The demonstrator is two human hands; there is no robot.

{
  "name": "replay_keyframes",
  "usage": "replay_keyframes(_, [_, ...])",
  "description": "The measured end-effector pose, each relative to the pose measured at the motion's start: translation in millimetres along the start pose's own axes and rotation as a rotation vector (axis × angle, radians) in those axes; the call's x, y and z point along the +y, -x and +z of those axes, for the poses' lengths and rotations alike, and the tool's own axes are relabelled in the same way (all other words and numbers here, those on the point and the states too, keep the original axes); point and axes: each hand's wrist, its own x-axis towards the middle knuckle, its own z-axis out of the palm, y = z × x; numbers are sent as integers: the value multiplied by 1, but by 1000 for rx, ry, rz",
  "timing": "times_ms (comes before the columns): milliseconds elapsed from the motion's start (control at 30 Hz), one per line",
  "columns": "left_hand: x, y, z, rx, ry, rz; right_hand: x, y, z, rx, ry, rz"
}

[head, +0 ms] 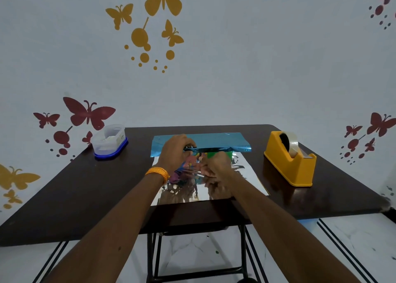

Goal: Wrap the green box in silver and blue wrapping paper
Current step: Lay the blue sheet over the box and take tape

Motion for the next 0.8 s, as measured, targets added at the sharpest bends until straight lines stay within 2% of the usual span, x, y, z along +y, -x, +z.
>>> replay_keyframes(167, [3,0,-2,-18,-3,-4,-1,2,0,75,265,-109])
replay_keyframes(333, [3,0,-1,-12,-2,-12,-7,2,-5,45,380,-169])
replay_keyframes(567, [1,-1,0,-33,-29,-16,0,4,-3,133,607,-297])
replay_keyframes(800, [12,-1,6,12,-135,1,13,52,-5,-7,866,-546])
